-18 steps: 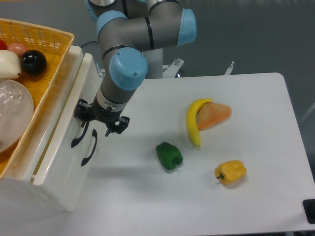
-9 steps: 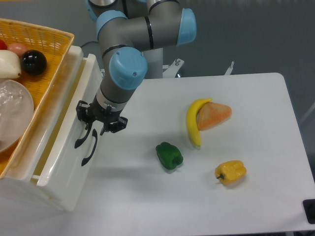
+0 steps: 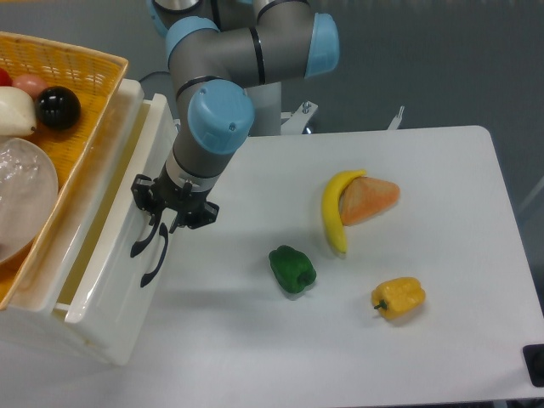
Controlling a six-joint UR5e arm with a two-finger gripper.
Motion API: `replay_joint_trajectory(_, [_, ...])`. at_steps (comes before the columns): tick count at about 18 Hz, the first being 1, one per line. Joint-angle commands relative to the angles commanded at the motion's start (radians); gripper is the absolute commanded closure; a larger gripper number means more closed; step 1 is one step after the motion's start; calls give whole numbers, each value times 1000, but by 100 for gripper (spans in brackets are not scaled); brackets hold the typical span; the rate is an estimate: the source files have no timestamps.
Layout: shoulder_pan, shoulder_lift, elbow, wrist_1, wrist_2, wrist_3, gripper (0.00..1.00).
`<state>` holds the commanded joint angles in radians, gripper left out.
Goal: Slide the top white drawer open
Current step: 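Pull the handle outward, sliding the upper drawer open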
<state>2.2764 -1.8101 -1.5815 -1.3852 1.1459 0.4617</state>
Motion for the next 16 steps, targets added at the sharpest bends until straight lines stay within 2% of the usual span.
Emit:
replay_joint_trajectory(5, [0,2,2,0,0,0,71])
replay_joint_trajectory(16, [11,2,20,0,-2,3,72])
